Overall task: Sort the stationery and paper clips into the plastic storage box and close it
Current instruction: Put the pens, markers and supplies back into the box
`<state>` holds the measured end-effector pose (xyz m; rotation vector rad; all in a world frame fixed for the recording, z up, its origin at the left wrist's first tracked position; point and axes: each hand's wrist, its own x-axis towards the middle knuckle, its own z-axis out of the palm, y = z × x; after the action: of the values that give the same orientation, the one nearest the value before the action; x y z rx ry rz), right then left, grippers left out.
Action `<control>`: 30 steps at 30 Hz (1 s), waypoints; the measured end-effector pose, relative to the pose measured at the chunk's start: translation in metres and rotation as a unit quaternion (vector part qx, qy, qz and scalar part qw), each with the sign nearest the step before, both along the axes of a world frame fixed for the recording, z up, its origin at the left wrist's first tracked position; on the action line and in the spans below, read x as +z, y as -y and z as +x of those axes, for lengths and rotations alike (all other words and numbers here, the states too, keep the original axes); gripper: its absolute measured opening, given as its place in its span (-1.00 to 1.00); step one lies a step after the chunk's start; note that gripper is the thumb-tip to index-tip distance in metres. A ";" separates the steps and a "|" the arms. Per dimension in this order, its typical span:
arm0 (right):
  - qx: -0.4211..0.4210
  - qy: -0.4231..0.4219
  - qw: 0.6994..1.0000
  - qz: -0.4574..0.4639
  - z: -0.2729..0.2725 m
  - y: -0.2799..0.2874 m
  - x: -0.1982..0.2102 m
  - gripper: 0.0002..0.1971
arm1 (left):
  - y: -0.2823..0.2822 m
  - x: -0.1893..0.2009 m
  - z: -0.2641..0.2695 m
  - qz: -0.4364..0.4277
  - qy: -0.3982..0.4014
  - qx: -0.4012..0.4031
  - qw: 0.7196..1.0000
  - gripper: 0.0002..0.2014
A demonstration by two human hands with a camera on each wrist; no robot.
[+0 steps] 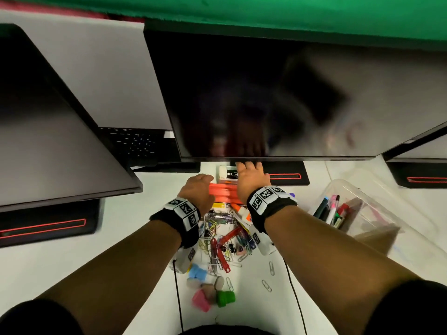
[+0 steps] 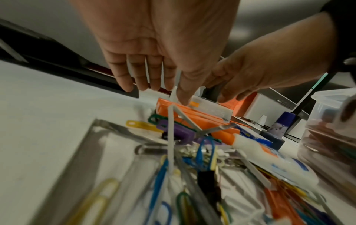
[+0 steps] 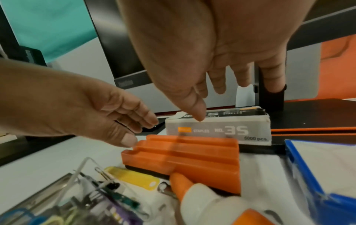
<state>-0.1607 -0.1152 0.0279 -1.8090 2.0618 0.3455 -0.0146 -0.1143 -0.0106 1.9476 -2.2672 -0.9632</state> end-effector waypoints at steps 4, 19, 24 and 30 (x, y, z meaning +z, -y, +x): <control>0.058 0.001 0.998 0.030 0.002 0.016 -0.006 -0.27 | 0.003 -0.007 -0.012 -0.015 0.033 -0.002 0.999 -0.40; 0.058 0.045 0.996 -0.057 0.000 -0.016 0.001 -0.29 | -0.018 0.015 -0.012 -0.033 0.048 -0.034 0.998 -0.76; -0.048 0.171 0.979 -0.103 -0.008 -0.048 0.027 -0.26 | -0.028 0.041 -0.014 -0.080 -0.038 -0.024 0.996 -0.80; -0.164 0.327 0.900 -0.236 -0.050 -0.094 0.081 -0.44 | -0.057 0.083 -0.021 -0.153 -0.112 -0.026 0.982 -0.75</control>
<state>-0.2103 -0.0213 0.1088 -1.4588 1.9682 -0.8142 -0.0355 -0.0571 0.0719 1.5799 -2.1930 -0.7406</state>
